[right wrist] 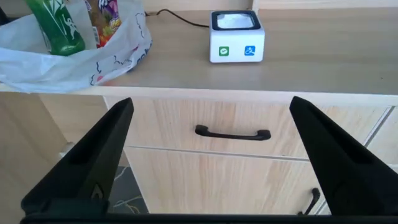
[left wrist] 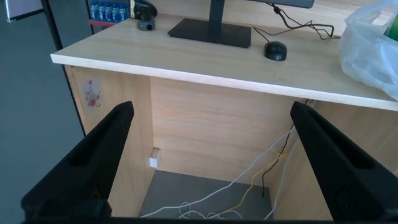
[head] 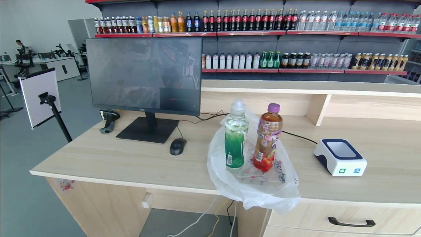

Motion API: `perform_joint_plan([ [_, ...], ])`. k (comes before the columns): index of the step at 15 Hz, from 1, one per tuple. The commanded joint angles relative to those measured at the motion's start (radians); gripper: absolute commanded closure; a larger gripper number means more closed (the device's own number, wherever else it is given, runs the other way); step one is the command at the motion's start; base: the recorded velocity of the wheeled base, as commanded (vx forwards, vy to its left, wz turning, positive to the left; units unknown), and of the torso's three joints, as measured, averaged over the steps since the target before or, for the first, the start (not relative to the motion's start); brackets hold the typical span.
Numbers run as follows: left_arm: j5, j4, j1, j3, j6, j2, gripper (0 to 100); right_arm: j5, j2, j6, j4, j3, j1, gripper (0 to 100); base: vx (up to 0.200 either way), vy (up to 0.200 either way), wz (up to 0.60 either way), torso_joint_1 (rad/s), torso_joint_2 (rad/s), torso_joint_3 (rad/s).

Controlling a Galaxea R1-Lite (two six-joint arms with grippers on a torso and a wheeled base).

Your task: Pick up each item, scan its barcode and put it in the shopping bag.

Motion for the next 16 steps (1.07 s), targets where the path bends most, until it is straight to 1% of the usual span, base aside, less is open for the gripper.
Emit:
perform_joint_plan([
  [1, 0.001, 0.000, -0.001, 0.000, -0.001, 0.000, 0, -0.001, 0.000, 0.001, -0.001, 0.001, 0.000, 0, -0.200, 0.000, 0.00, 0.002, 0.00, 0.012],
  [3, 0.000, 0.000, -0.001, 0.000, -0.001, 0.000, 0, -0.001, 0.000, 0.009, -0.001, 0.001, 0.000, 0, -0.200, 0.000, 0.00, 0.002, 0.00, 0.002],
  [5, 0.000, 0.000, -0.001, 0.000, 0.004, 0.000, 0, -0.001, 0.000, 0.013, -0.001, 0.001, 0.000, 0, -0.200, 0.000, -0.60, 0.000, 0.00, 0.005],
  [7, 0.000, 0.000, -0.001, 0.000, 0.007, 0.000, 0, -0.001, 0.000, 0.015, -0.001, 0.001, 0.000, 0, 0.000, 0.000, -0.60, -0.005, 0.00, 0.005],
  [10, 0.000, 0.000, -0.001, 0.000, 0.006, 0.000, 0, 0.000, 0.000, 0.015, -0.001, 0.001, 0.000, 0, 0.000, 0.000, 0.00, 0.000, 0.00, 0.000],
  [16, 0.000, 0.000, -0.001, 0.000, 0.006, 0.000, 0, 0.000, 0.000, 0.017, -0.001, 0.001, 0.000, 0, 0.000, -0.200, 0.00, 0.013, 0.00, -0.002],
])
